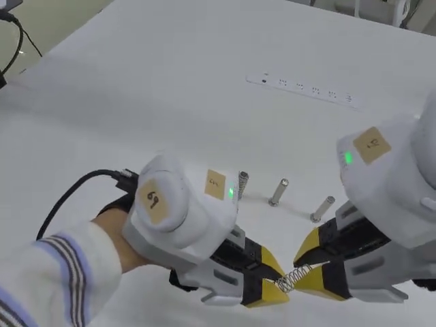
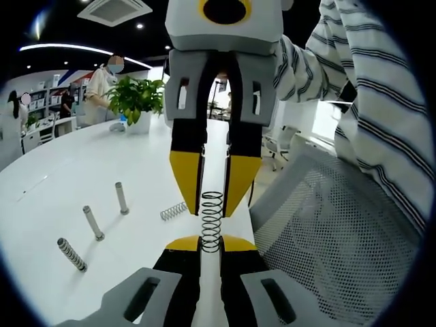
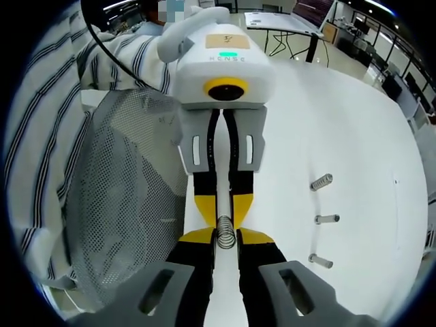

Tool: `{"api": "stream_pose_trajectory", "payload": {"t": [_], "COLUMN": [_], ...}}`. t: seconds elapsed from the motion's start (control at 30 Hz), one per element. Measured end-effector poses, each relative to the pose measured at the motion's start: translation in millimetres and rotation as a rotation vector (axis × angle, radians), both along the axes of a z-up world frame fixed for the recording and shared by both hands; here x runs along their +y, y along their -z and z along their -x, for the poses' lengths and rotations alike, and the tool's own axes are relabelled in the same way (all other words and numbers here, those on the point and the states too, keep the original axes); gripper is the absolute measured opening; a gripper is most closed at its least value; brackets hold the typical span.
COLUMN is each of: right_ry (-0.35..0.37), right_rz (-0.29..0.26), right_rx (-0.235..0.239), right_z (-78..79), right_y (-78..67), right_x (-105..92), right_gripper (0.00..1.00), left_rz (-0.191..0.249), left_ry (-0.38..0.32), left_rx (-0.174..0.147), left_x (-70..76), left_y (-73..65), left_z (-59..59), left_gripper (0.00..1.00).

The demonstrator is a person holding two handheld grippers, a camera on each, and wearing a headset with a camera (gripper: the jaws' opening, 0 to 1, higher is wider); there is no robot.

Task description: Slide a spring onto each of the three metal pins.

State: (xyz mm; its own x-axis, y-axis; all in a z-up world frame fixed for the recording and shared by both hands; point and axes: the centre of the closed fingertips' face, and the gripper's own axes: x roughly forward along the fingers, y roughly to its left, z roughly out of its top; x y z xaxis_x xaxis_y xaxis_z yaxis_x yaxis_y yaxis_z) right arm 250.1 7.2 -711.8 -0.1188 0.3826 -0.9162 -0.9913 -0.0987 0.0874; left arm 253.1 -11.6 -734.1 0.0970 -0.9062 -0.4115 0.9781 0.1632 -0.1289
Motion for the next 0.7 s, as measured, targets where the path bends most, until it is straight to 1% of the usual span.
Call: {"api": "stream_pose_trajectory", "payload": {"t": [0.17, 0.33, 0.5, 0.57, 0.6, 0.7], "right_ry": [-0.015, -0.026, -0.034, -0.037, -0.040, -0.043], "right_rz": [0.004, 0.017, 0.013, 0.015, 0.015, 0.010], "right_rx": [-0.008, -0.013, -0.005, -0.003, -0.005, -0.001], "right_z": [-2.0, -4.5, -3.7, -3.8, -4.1, -3.6], "right_y": [1.2, 6.8, 8.3, 11.0, 10.9, 11.7], "right_x": [0.6, -0.8, 1.1, 1.2, 1.1, 2.1], "right_gripper": [0.10, 0.10, 0.10, 0.10, 0.09, 0.09], "left_rz": [0.015, 0.023, 0.017, 0.028, 0.013, 0.000], "left_ry": [-0.022, -0.037, -0.034, -0.038, -0.034, -0.031], "left_rx": [-0.004, -0.009, -0.018, -0.023, -0.027, -0.034], "left_x": [-0.1, 0.1, -1.2, -2.4, -1.3, -0.6], "left_y": [-2.4, -6.3, -7.7, -11.1, -9.5, -9.0], "left_z": [-2.8, -6.0, -6.8, -7.9, -7.5, -6.7], "left_gripper": [0.03, 0.03, 0.03, 0.03, 0.03, 0.03]}}
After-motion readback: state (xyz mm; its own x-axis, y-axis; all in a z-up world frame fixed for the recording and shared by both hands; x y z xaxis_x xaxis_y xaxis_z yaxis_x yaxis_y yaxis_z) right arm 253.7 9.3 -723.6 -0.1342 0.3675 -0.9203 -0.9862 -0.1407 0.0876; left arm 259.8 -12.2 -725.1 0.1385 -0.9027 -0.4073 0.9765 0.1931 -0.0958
